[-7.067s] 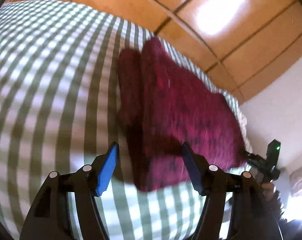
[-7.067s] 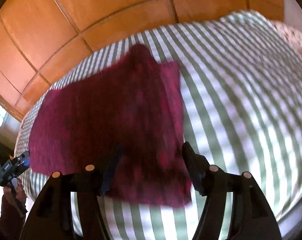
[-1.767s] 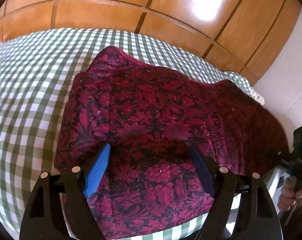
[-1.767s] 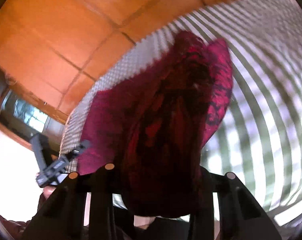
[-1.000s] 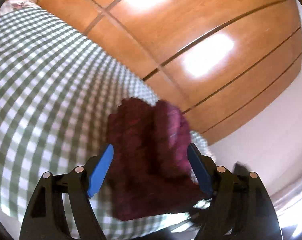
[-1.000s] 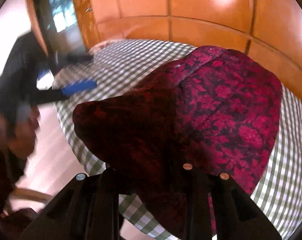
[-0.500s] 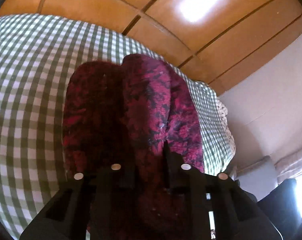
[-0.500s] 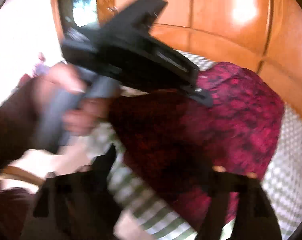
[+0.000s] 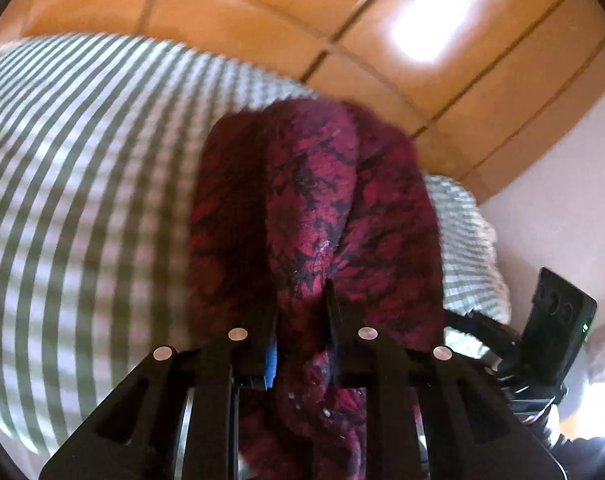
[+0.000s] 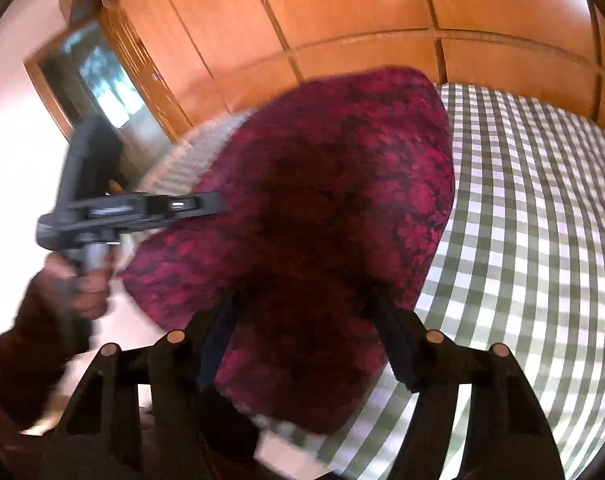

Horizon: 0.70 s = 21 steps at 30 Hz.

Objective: Fold small clothes

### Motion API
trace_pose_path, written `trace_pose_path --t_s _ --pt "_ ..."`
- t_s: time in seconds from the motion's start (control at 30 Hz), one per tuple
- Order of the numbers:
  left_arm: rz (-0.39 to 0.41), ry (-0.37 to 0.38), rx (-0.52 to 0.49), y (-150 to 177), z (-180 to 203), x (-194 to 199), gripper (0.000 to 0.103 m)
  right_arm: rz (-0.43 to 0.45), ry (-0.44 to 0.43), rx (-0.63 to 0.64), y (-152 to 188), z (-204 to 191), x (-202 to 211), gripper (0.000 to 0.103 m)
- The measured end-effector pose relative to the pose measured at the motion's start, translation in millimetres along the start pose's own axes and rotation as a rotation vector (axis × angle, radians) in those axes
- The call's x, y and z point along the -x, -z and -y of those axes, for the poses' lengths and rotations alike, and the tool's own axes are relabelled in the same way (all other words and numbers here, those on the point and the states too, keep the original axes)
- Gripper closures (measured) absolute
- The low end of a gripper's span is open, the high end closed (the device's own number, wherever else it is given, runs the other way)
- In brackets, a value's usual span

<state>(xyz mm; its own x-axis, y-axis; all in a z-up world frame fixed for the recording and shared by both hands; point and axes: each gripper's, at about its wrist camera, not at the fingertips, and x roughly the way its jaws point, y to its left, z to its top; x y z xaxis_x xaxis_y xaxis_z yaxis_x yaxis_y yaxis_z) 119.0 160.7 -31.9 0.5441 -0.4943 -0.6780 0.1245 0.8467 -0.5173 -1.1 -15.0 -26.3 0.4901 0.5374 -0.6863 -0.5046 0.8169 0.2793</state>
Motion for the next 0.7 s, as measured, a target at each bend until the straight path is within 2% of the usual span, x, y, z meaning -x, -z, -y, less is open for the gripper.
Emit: trace_pose_path --t_s 0.1,0.13,0.23,0.33,0.37,0.4,0.47,0.53,0.6,0.7 --pt "0.05 -0.05 0.017 9.1 -2.3 1.1 0.077 0.004 0.021 0.009 -1.6 -7.2 -9.2 0.029" --pt "0.059 -0.069 0.02 9.0 -0.3 3.1 0.071 -0.01 0.025 0.021 -4.2 -8.8 -7.1 0.029" --pt "0.097 -0.175 -0.046 9.6 14.5 9.1 0.068 -0.037 0.003 0.059 -22.3 -12.9 8.0 0.029" --pt "0.123 -0.237 -0.092 8.7 22.1 11.8 0.068 0.031 -0.047 0.031 -46.5 -11.2 28.7 0.029" --pt "0.127 -0.24 -0.091 6.9 23.2 11.0 0.066 0.048 -0.059 0.01 -60.6 -8.7 28.6 0.028" --pt "0.137 -0.259 -0.096 7.1 23.9 12.2 0.059 0.053 -0.06 -0.003 -68.6 -5.9 24.6 0.028" --pt "0.149 -0.28 -0.108 9.5 25.0 13.3 0.058 0.05 -0.044 -0.016 -89.7 -2.9 10.7 0.028" --pt "0.145 -0.301 -0.118 11.4 22.4 12.4 0.05 0.014 -0.026 -0.049 -118.6 6.6 -16.7 0.027" --pt "0.126 -0.317 -0.116 13.5 15.4 8.1 0.049 -0.038 0.015 -0.072 -139.1 12.2 -49.9 0.026" --pt "0.101 -0.295 -0.095 13.5 2.2 -1.3 0.048 -0.129 0.063 -0.084 -147.1 22.9 -92.5 0.024"
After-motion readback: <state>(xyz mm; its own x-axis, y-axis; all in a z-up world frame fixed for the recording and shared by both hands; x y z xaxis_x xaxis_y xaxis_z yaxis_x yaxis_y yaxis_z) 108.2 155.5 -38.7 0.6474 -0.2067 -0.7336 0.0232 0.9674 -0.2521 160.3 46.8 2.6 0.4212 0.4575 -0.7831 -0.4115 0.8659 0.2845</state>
